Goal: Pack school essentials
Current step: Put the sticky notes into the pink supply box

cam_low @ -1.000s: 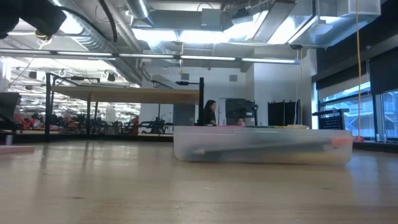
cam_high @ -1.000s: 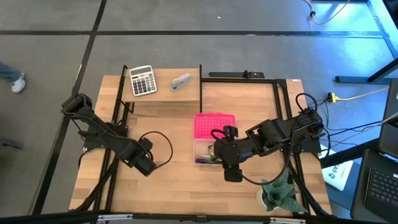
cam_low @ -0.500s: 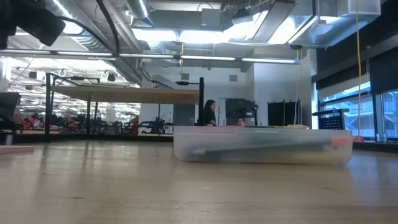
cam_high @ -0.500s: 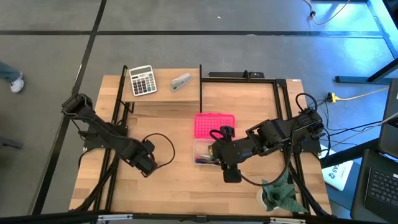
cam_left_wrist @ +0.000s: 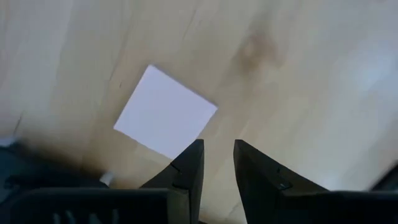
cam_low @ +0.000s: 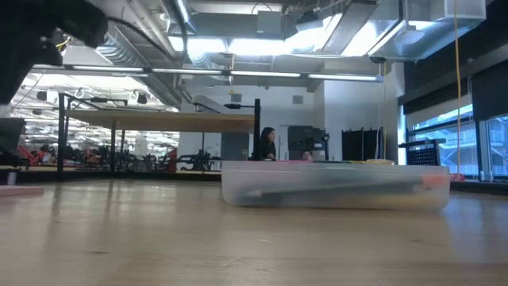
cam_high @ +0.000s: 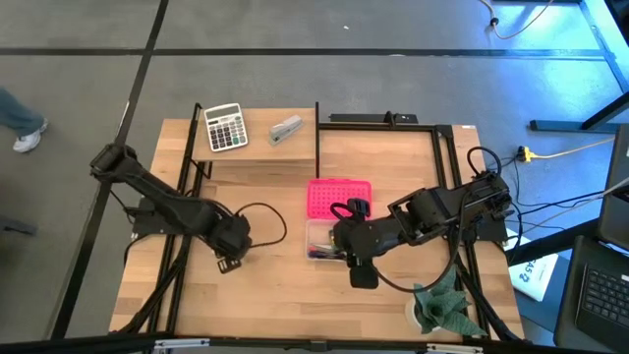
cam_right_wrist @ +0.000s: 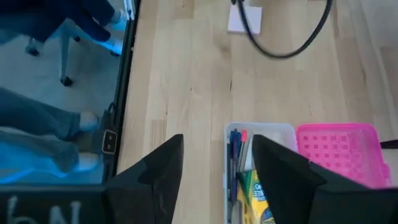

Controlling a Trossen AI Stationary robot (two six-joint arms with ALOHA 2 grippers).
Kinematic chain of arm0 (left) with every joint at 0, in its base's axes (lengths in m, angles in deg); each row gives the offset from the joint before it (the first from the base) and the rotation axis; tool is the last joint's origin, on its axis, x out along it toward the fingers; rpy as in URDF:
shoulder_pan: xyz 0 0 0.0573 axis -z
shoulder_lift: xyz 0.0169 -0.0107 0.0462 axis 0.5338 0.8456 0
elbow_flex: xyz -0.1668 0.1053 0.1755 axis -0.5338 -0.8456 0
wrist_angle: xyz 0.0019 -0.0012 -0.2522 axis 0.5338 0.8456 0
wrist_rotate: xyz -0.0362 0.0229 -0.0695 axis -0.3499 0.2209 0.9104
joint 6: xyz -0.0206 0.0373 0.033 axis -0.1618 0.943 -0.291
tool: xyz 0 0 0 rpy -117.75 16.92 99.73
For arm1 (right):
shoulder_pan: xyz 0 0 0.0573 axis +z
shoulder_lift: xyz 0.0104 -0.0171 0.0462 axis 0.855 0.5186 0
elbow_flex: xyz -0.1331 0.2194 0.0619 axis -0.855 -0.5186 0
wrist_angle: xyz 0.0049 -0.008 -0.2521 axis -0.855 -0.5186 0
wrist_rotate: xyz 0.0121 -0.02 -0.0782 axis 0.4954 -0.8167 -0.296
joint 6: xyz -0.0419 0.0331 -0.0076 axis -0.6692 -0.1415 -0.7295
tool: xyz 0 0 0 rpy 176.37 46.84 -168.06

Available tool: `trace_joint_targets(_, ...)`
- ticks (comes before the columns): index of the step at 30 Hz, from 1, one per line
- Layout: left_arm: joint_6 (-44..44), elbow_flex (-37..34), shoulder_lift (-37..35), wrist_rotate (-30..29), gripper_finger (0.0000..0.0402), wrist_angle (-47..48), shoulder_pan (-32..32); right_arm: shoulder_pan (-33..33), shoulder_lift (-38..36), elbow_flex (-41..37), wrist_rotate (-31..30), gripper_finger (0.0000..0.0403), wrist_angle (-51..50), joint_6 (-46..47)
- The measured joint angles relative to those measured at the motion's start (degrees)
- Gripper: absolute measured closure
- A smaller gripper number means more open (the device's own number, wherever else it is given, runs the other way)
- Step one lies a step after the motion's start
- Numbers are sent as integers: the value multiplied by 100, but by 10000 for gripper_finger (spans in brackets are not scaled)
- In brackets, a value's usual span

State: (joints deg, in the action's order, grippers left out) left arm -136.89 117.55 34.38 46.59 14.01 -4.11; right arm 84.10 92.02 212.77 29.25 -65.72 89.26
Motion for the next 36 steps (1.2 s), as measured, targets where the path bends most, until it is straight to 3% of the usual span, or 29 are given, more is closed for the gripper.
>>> trace_joint_targets(5, 197, -80, -721, -95, 322, -13, -108, 0, 0, 0, 0, 210, 0, 269)
trace_joint_targets(13, 290, -823, -1463, -52, 322, -489, -126, 0, 0, 0, 0, 210, 48, 240)
trace_joint_targets(36, 309, -1012, -1505, 15, 321, -711, -80, 0, 0, 0, 2, 210, 83, 241)
